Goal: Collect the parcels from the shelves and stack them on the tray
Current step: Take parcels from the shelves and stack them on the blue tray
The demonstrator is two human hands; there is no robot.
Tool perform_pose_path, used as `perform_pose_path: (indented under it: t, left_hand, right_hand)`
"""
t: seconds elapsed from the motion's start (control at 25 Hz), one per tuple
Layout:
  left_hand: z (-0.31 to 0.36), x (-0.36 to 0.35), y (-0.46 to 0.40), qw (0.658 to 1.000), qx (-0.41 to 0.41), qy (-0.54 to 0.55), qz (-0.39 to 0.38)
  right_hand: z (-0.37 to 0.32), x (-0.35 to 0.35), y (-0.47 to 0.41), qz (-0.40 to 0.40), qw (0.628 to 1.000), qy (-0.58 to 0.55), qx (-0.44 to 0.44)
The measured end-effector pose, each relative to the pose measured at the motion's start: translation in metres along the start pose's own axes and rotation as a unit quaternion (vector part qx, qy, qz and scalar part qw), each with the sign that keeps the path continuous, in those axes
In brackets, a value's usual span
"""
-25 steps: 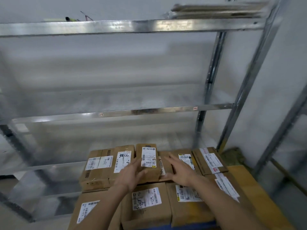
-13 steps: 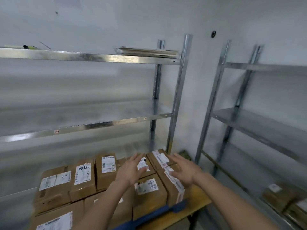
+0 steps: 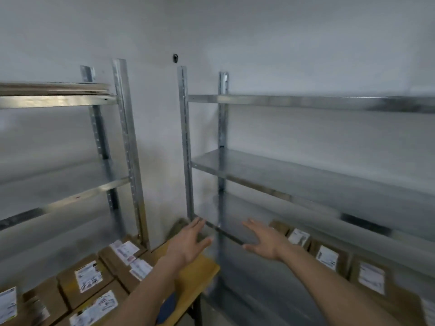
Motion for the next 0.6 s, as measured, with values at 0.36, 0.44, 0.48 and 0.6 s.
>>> perform_pose_path:
  t: [0.36, 0.44, 0.48, 0.6]
  left_hand:
    - [0.163, -0.096, -0.09, 0.996, -0.06, 0.031, -0.064]
    - [0.181, -0.108, -0.103, 0.995, -0.074, 0.027, -0.068]
    - [0.186, -0.113, -0.109, 0.994, -0.078, 0.021, -0.07]
    - [0.193, -0.129, -0.129, 0.993, -0.084, 0.026, -0.084]
  right_hand:
    - [0.174, 0.06, 0.038, 0.028, 0.996, -0.026, -0.084]
    - [0.198, 0.066, 0.038, 0.035, 0.994, -0.031, -0.1]
    - [0.207, 0.068, 0.037, 0.035, 0.993, -0.035, -0.11]
    - [0.225, 0.07, 0.025, 0.034, 0.993, -0.029, -0.108]
Point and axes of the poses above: each hand's wrist, its own y-axis away from the middle knuckle, its own x-axis out of the back of the hand, z = x × y, the point moved 3 cm from there along -y, towards the middle knuckle, and after that the axes turned 15 degrees about -y, right-handed, at the moved point
